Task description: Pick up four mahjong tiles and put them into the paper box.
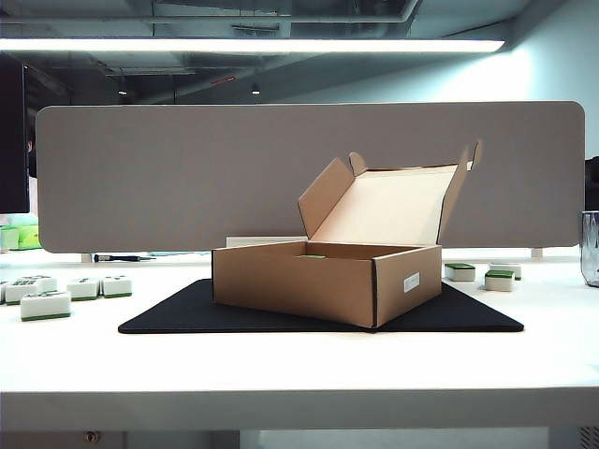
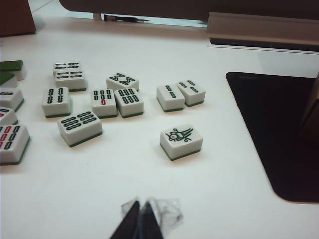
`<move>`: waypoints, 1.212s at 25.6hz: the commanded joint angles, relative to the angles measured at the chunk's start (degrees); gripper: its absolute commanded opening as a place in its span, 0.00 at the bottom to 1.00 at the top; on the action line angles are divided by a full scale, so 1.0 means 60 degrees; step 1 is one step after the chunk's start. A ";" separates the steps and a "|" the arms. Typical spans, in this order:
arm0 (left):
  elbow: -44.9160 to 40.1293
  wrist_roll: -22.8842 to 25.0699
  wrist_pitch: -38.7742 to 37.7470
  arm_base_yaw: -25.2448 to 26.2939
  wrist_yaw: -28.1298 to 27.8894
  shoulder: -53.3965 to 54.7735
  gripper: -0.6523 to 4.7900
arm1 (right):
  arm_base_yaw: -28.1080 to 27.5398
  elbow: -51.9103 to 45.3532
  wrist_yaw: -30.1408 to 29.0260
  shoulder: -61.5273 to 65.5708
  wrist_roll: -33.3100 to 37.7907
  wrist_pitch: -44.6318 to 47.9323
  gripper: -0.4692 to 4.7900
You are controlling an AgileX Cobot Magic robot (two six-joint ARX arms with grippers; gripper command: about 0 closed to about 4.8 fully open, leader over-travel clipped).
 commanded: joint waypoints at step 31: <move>-0.0055 -0.0029 -0.0033 -0.0007 0.0036 0.0004 0.11 | -0.0546 -0.0004 0.3566 -0.1807 -0.0525 -0.0594 0.09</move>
